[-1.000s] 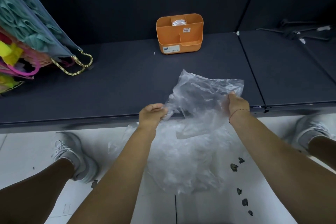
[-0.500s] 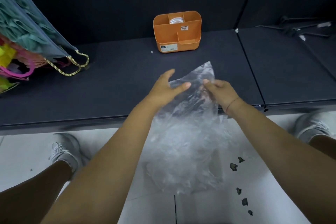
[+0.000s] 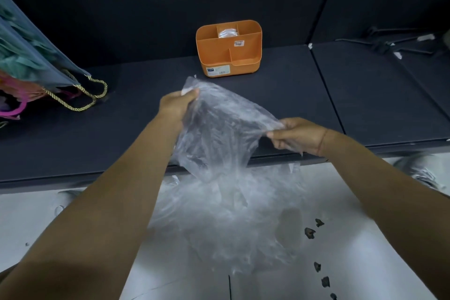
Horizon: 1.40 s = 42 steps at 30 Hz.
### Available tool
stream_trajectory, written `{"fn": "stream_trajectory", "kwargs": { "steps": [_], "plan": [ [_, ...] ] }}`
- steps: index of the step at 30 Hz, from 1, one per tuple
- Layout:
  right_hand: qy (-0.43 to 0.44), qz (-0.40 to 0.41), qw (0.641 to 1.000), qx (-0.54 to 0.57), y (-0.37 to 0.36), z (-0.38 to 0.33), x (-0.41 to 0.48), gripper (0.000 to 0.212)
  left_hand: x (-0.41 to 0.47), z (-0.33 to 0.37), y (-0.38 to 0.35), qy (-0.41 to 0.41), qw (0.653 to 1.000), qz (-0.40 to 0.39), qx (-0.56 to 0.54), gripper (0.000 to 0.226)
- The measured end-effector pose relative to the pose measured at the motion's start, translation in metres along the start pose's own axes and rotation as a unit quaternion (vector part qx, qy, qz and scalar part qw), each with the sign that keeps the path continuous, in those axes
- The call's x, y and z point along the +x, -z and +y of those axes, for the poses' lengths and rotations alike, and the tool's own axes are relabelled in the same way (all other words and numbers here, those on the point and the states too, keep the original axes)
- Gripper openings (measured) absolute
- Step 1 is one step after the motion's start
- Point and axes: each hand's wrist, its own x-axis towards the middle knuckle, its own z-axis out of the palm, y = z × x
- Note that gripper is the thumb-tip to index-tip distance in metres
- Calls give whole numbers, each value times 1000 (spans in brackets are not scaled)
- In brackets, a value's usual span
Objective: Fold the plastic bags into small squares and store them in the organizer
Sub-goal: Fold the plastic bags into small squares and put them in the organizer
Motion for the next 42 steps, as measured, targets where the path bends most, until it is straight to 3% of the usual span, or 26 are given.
{"fn": "stream_trajectory", "kwargs": {
  "steps": [3,6,8,11,14,16,18,28,31,33,35,37,39,42],
  "plan": [
    [1,47,997,59,19,8,5,4,19,-22,15,52,997,35,-35,41],
    [-5,89,989,116,30,13,15,29,33,-45,22,100,993,23,-57,42],
    [3,102,980,169,31,15,21,39,41,-59,25,117,991,12,-60,56],
    [15,118,962,246,31,17,32,31,61,-77,27,133,990,10,-39,74],
    [8,190,938,290,33,19,46,30,66,-78,26,132,990,26,-39,61],
    [1,253,928,273,35,23,53,29,57,-71,21,121,992,36,-26,38],
    [-1,288,927,238,36,26,58,31,48,-66,16,108,993,41,-16,30],
    [28,438,897,58,54,13,97,26,52,-67,7,57,997,54,6,26],
    [65,444,885,124,59,-3,101,29,53,-58,4,61,996,63,-29,24],
    [69,434,891,112,55,-4,95,30,53,-54,5,74,995,53,-27,29],
    [64,422,900,91,46,2,81,21,49,-56,10,91,995,50,6,44],
    [58,413,904,95,27,15,57,8,39,-63,15,88,995,37,13,43],
    [33,390,914,110,4,33,33,13,25,-74,21,83,996,18,-7,33],
    [-19,325,940,100,-28,58,3,23,3,-91,31,105,994,16,-21,36]
  ]
}}
